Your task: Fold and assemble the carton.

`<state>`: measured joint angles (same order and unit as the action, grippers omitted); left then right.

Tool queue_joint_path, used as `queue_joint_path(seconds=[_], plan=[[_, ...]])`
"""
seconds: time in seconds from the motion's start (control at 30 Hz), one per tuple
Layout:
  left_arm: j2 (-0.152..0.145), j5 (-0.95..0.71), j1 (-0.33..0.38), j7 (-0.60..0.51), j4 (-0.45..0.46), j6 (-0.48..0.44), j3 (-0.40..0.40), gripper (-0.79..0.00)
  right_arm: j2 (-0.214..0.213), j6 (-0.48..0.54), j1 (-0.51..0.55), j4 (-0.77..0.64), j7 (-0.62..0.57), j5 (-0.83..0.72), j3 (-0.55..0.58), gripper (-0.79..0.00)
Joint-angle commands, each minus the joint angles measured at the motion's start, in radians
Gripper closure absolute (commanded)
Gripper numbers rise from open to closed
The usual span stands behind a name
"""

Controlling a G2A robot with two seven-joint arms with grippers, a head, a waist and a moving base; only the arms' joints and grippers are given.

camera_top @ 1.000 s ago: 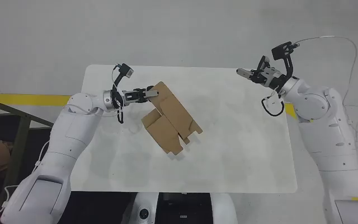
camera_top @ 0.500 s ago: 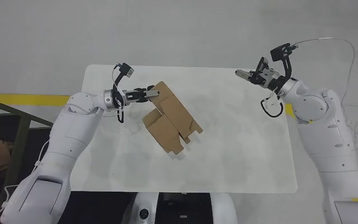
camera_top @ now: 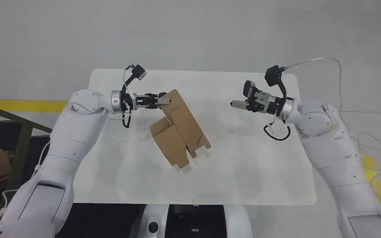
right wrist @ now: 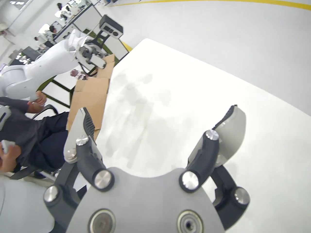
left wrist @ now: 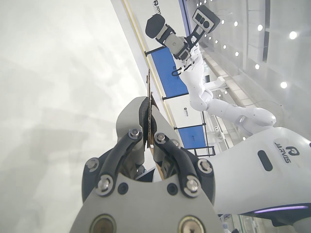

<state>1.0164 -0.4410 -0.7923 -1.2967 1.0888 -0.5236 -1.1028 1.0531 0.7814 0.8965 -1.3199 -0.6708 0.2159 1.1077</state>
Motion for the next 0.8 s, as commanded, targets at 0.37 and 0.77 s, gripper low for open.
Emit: queue_joint_path(seconds=[0.37, 0.77], plan=[[0.009, -0.111, 0.113, -0.056, 0.032, 0.056, 0.191, 0.0, 0.029, 0.026, -0.041, 0.035, -0.195, -0.28, -0.158, -0.785], [0.004, -0.133, 0.174, -0.046, 0.019, 0.046, 0.301, 0.0, 0.034, 0.052, -0.059, 0.064, -0.273, -0.406, -0.185, -0.785]])
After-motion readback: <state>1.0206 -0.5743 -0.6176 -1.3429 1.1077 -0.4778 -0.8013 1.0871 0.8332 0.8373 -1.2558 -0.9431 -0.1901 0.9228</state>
